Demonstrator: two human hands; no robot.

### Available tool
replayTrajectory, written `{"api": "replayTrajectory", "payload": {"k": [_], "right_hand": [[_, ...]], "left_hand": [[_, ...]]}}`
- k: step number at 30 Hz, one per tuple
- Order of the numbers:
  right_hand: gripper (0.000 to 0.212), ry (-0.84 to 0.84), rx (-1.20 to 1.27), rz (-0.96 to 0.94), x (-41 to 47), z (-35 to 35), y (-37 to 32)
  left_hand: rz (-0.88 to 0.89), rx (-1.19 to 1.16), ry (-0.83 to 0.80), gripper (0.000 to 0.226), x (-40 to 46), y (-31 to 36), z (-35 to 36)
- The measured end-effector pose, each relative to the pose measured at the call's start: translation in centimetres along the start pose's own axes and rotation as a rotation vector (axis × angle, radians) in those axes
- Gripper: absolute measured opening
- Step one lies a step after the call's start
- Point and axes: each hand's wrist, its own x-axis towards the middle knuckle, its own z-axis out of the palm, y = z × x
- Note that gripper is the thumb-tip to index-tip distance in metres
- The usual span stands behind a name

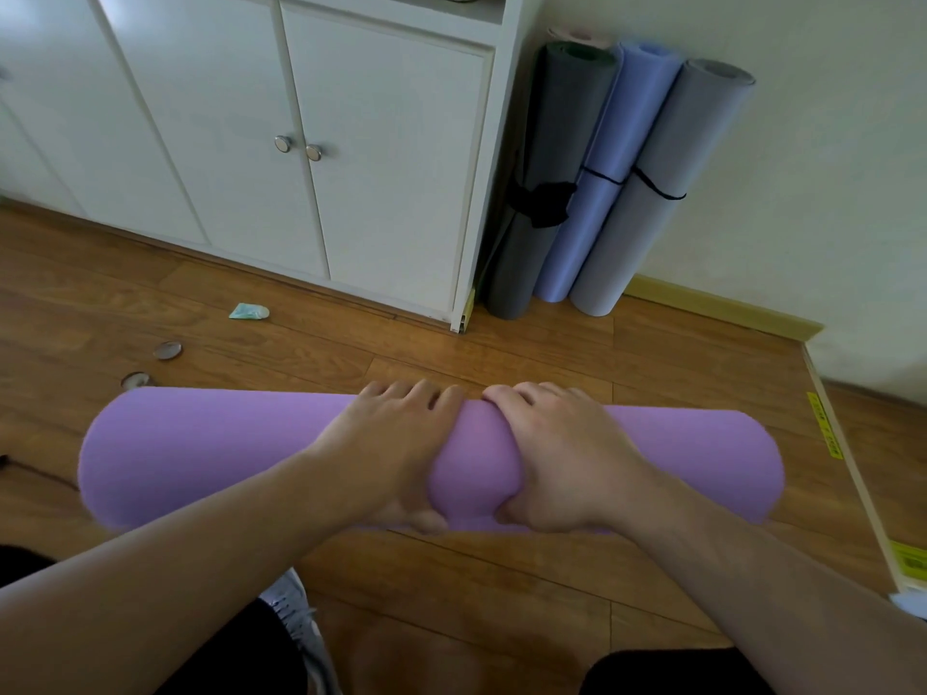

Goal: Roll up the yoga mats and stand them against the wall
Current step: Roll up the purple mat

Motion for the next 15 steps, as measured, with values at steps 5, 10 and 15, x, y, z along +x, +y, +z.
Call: {"api": "replayTrajectory", "payload": {"k": [5,10,15], "right_hand": [[0.113,-0.037,0.036,0.007,-0.1,0.1,-0.3],[0.142,0.015,-0.125,-0.045,-0.2,-0.1,-1.4],[0.118,0.047,-0.137,-0.06,0.1,0.3,-1.3]], "left_hand": [[-0.007,-0.046,-0.007,0.109,0.6,-0.1,0.3],[-0.091,-0.138,-0.024,0.097,0.6,-1.4,-1.1],[-0.11,-0.21,-0.082,0.095,0.5,-0.9,-1.3]]}}
